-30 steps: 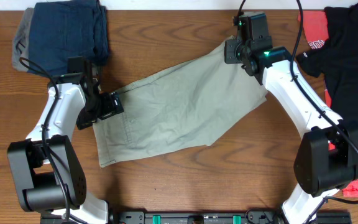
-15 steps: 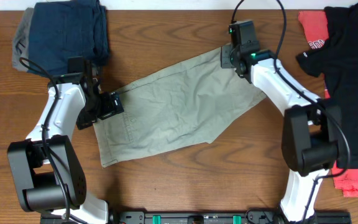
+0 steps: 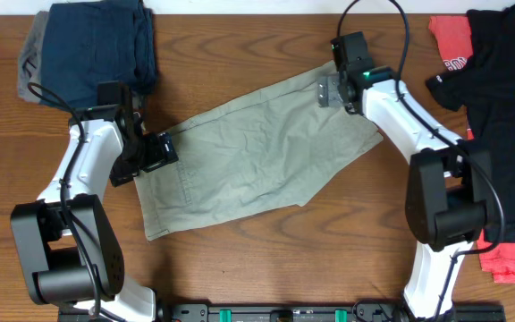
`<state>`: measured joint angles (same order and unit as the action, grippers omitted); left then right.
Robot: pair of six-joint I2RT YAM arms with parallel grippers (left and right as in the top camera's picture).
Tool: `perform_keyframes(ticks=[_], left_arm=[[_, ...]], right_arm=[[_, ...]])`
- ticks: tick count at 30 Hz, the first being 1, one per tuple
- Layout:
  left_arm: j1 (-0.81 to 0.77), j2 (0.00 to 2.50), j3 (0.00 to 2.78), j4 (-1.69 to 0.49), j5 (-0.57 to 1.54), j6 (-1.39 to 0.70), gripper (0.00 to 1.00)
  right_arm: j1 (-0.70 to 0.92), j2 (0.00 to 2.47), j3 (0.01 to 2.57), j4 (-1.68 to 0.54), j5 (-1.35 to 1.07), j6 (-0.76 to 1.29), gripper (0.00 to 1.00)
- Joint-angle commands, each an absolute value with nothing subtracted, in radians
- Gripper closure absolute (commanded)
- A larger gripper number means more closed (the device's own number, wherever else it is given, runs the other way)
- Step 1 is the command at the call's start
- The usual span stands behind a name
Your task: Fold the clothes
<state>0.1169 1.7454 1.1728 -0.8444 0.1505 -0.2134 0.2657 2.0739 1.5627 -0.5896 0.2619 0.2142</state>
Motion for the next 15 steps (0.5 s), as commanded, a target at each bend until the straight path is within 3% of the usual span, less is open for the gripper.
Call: perform_keyframes(ticks=[1,5,11,13,15], left_arm=[[0.118,1.745,1.169,-0.847,0.149,-0.224,0.01],[0.118,1.745,1.169,-0.847,0.149,-0.224,0.01],[0.118,1.745,1.169,-0.847,0.149,-0.224,0.01],[0.118,1.745,1.169,-0.847,0.149,-0.224,0.0],[0.118,1.745,1.169,-0.847,0.149,-0.224,0.0]], right_arm=[[0.229,2.021,1.591,-0.671,0.288,0.268,0.01],[0.173,2.022,1.588,-0.783,0.258,0.389,0.01],[0.076,2.022,1.585,-0.812,0.025,0.387,0.01],[0.056,2.022,1.574,-0.807,-0.052,0.376,0.07],[0.044,2.022,1.554,-0.791,-0.088,0.35,0.22]])
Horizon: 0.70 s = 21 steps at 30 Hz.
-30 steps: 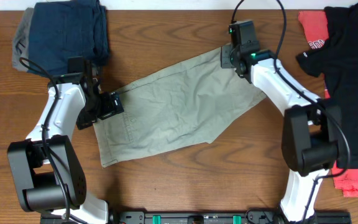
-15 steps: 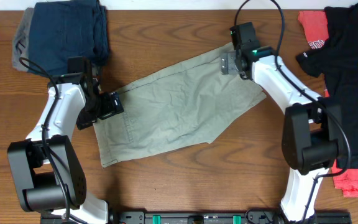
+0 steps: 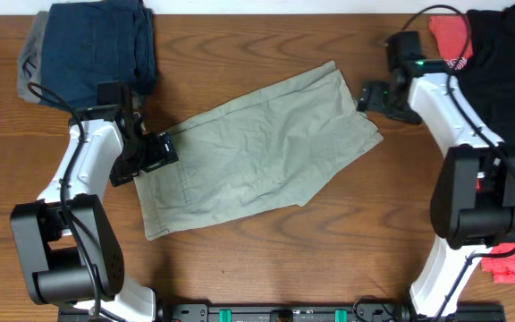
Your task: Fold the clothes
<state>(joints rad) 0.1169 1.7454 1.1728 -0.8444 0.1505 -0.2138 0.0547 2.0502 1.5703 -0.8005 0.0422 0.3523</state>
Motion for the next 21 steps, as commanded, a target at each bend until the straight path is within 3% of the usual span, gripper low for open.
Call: perform_keyframes(ticks=[1,3,6,21], left_arm=[[0.118,1.745,1.169,-0.847,0.149,-0.224,0.0],[0.118,1.745,1.169,-0.847,0.15,-0.224,0.0],[0.118,1.745,1.169,-0.847,0.149,-0.224,0.0],[0.118,1.745,1.169,-0.847,0.149,-0.224,0.0]], right_arm=[[0.044,2.023,1.542,-0.781,-0.089,0.35,0.3],[0.045,2.027,1.523,-0.762,-0.088,0.343,0.46],[0.053,2.037,1.505,-0.74,-0.088,0.342,0.59],[0.073,2.057,1.477,-0.734,-0.075,0.344,0.56]])
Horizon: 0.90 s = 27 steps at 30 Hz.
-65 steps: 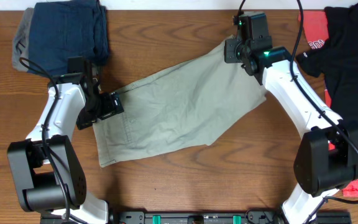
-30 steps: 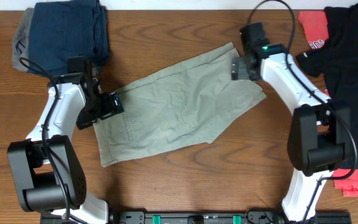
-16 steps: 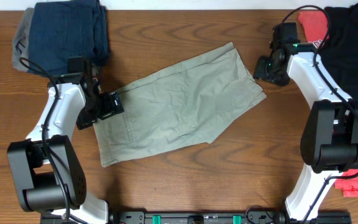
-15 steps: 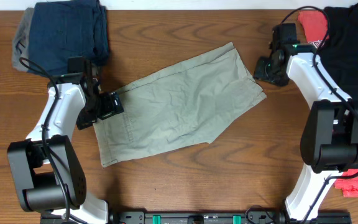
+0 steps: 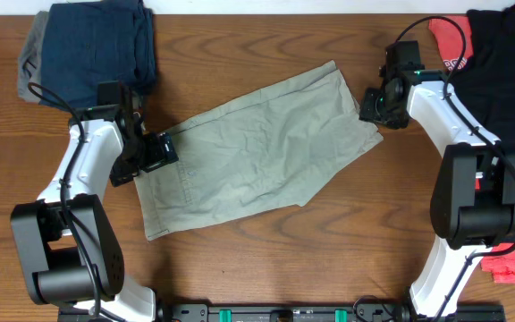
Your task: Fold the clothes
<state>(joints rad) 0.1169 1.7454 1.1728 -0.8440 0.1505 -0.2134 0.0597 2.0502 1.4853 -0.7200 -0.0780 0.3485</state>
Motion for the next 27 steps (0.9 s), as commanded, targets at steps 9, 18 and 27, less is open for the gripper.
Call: perform_keyframes(ticks=[9,18,27], left_arm=[[0.118,1.745,1.169,-0.847,0.149,-0.224,0.0],[0.118,1.745,1.169,-0.848,0.149,-0.224,0.0],[0.118,1.745,1.169,-0.848,0.149,-0.224,0.0]], right_arm=[[0.076,2.061,1.476,-0.79,-0.075,0.344,0.55],[0.078,2.061,1.465,-0.814,-0.075,0.344,0.57],[0.079,2.061,1.443,-0.771,-0.079,0.344,0.65]])
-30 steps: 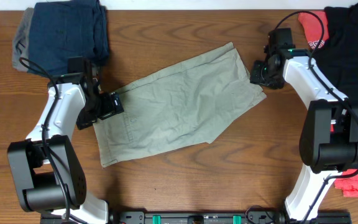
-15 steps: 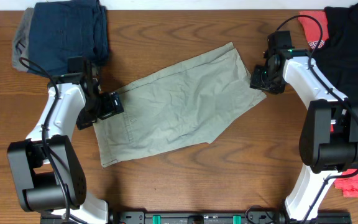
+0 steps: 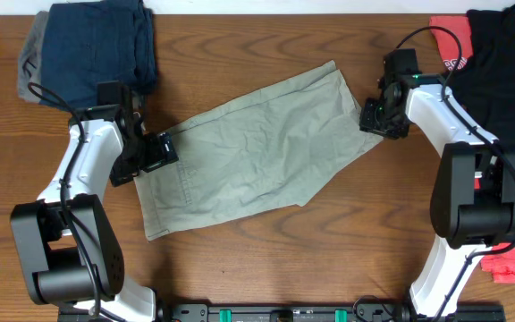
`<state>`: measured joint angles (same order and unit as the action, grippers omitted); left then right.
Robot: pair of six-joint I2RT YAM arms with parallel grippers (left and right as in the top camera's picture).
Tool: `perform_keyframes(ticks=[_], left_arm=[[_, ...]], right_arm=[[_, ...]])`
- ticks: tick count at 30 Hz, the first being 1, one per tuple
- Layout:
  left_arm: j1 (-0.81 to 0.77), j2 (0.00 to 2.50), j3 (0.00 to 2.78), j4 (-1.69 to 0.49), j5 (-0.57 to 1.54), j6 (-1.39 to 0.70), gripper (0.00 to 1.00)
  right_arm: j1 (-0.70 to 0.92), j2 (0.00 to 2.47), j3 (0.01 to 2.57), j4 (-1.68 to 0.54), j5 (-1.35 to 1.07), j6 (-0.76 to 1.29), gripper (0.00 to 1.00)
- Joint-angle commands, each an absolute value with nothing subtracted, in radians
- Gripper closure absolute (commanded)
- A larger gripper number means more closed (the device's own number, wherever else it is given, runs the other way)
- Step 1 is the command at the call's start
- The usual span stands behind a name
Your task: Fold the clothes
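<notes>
Olive-green shorts [image 3: 257,156] lie spread flat and slanted across the middle of the table. My left gripper [image 3: 161,150] sits on their upper-left corner at the waistband, shut on the fabric. My right gripper [image 3: 368,119] is at the shorts' right-hand corner, its fingers touching or just over the hem. Whether its jaws are open or shut is too small to tell from overhead.
A folded stack of navy and grey clothes [image 3: 88,49] lies at the back left. A heap of black [image 3: 508,98] and red clothes [image 3: 450,40] covers the right side, close behind the right arm. More red cloth lies at the front right.
My right gripper has shifted slightly down and toward the shorts' right corner. The left gripper and the shorts have not moved.
At first my right gripper was on the shorts' upper right edge. Then it stood off the cloth to the right, beside the hem. After that it was back near the right corner, where it is now. The left gripper stayed on the waistband corner throughout.
</notes>
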<state>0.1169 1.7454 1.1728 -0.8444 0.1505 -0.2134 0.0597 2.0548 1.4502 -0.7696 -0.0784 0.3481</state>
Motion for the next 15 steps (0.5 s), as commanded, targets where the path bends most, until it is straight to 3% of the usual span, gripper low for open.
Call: perform_keyframes(ticks=[1,3,8,15], left_arm=[[0.118,1.745,1.169,-0.848,0.149,-0.224,0.0],[0.118,1.745,1.169,-0.847,0.149,-0.224,0.0],[0.118,1.745,1.169,-0.847,0.149,-0.224,0.0],[0.118,1.745,1.169,-0.847,0.149,-0.224,0.0]], right_arm=[[0.079,2.061,1.443,-0.775,-0.08,0.344,0.66],[0.08,2.061,1.438,-0.774,-0.079,0.344,0.72],[0.08,2.061,1.438,-0.771,-0.075,0.344,0.96],[0.06,2.054,1.454,-0.807,-0.059,0.344,0.99]])
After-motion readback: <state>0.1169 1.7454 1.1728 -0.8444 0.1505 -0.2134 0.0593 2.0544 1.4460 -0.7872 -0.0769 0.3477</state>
